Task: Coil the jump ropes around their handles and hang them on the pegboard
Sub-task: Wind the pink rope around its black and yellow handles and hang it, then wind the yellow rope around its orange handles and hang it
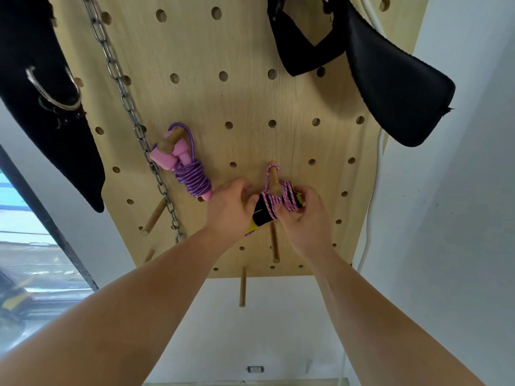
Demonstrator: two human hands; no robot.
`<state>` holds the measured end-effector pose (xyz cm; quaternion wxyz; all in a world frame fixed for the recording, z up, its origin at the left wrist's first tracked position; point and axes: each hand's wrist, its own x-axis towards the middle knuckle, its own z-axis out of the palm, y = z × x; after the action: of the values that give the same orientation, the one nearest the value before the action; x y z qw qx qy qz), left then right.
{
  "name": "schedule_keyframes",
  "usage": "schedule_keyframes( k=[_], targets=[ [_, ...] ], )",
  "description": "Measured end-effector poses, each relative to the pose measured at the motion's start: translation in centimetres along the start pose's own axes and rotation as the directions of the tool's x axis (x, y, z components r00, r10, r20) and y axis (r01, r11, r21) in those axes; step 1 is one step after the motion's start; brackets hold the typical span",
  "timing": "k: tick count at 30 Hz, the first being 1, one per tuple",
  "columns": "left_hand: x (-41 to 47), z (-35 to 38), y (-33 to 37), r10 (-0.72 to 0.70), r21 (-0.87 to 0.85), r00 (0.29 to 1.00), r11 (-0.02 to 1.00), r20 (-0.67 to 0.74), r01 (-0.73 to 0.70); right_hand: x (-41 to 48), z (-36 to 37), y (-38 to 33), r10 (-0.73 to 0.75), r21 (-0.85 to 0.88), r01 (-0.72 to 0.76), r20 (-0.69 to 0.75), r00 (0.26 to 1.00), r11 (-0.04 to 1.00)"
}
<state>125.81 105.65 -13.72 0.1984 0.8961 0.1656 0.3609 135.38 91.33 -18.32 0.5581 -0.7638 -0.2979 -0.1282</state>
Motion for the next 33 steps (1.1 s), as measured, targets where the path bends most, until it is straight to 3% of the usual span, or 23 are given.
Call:
schedule_keyframes(
  k=[11,19,25,31,33],
  targets=[
    [-6.9,-5.7,-1.0,-0.024,-0.089,0.987,0.995,0.157,0.038,-6.4,-2.4,-3.2,0.187,-0.036,-0.189,-0.048,0.981,0.981],
    [-19.5,-8.7,-6.0,-0.188,-0.132,0.921,0.960,0.342,0.245,-19.8,-1.7,-6.0,0.355,-0.133,-0.353,-0.011,0.935,0.926],
    [-30.6,-7.7,-10.5,-0.297,-0.109,0.802,0.907,0.518,0.406,-31.2,-1.0,-4.4,0.575,-0.259,-0.538,0.090,0.813,0.802],
    [-39.4,-4.9,-11.2,-0.364,0.029,0.566,0.858,0.740,0.513,-39.1,-3.2,-1.1,0.690,-0.430,-0.564,0.231,0.686,0.705],
    [-41.8,-3.4,-10.8,-0.388,0.100,0.477,0.847,0.789,0.523,-40.9,-4.2,0.8,0.748,-0.477,-0.587,0.289,0.598,0.654]
  ],
)
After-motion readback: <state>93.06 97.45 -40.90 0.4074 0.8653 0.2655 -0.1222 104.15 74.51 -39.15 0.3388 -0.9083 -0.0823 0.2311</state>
